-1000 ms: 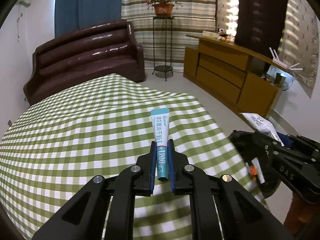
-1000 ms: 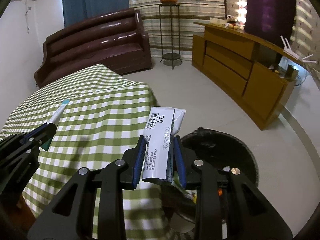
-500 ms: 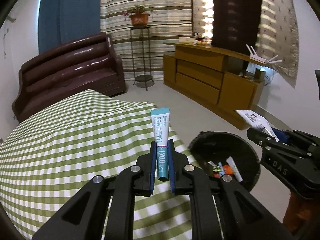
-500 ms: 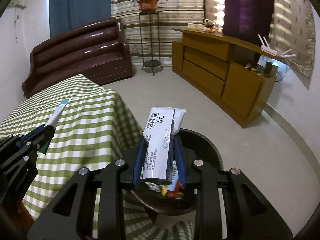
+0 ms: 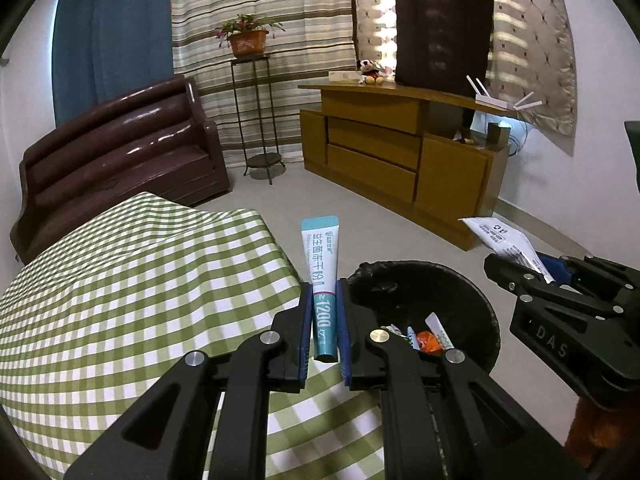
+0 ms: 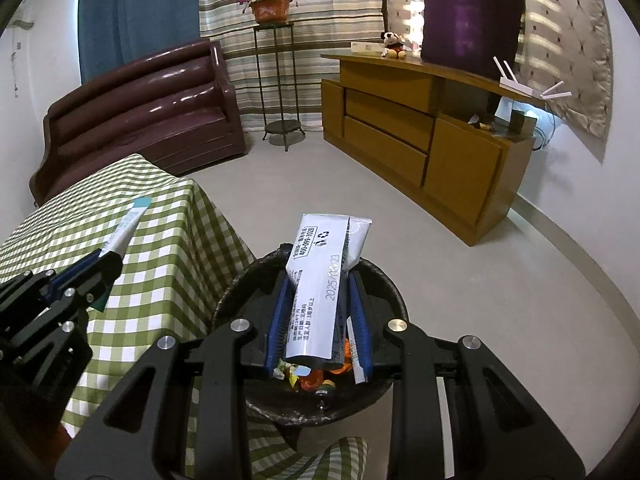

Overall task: Collect trash
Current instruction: 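Carry the toothpaste tube and white packet in both grippers over the bin, then open both grippers to drop the tube and packet into the bin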

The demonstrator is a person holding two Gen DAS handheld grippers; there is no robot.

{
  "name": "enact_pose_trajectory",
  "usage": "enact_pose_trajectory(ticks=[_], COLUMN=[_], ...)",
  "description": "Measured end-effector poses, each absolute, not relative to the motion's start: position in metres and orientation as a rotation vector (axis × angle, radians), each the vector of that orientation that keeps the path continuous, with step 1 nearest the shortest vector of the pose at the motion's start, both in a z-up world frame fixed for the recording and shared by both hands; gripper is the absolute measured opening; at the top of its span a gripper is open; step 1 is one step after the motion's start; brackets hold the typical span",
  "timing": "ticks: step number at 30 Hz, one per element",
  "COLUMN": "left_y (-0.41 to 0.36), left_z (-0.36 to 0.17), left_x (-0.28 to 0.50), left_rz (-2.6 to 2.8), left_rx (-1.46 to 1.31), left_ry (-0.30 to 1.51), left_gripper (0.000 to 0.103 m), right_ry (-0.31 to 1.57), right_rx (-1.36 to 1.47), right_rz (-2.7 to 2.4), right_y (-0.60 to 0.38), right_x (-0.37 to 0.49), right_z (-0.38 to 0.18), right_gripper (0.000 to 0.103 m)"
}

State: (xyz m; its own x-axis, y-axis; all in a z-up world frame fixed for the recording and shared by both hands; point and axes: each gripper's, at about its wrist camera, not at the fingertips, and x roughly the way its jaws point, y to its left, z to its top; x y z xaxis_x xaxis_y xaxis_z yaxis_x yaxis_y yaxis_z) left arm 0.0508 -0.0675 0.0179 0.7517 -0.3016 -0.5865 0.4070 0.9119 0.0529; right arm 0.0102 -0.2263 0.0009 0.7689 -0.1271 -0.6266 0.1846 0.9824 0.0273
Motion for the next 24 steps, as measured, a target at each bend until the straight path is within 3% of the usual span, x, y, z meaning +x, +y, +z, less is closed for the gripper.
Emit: enact_pose_trajectory(ticks=[17, 20, 24], left_y=[-0.096, -0.101, -0.104], left_z=[-0.003, -0.006, -0.008], left_x=[0.071, 0.075, 0.077], left_rz=[-0.404, -0.405, -0.408], left_rx=[0.229, 0.241, 0.244], left_ry=[0.634, 0.646, 0.661], left_gripper=[0.013, 0.017, 0.034], right_ry=[0.703, 0.717, 0.717], right_rx=[0.107, 0.111, 0.120], right_rz=[-0.201, -0.200, -0.209], right_y=[-0.238, -0.241, -0.245], right_x=[0.025, 0.030, 0.030], right_z=[-0.019, -0.024, -0.026], right_gripper=[0.029, 0.032, 0.041])
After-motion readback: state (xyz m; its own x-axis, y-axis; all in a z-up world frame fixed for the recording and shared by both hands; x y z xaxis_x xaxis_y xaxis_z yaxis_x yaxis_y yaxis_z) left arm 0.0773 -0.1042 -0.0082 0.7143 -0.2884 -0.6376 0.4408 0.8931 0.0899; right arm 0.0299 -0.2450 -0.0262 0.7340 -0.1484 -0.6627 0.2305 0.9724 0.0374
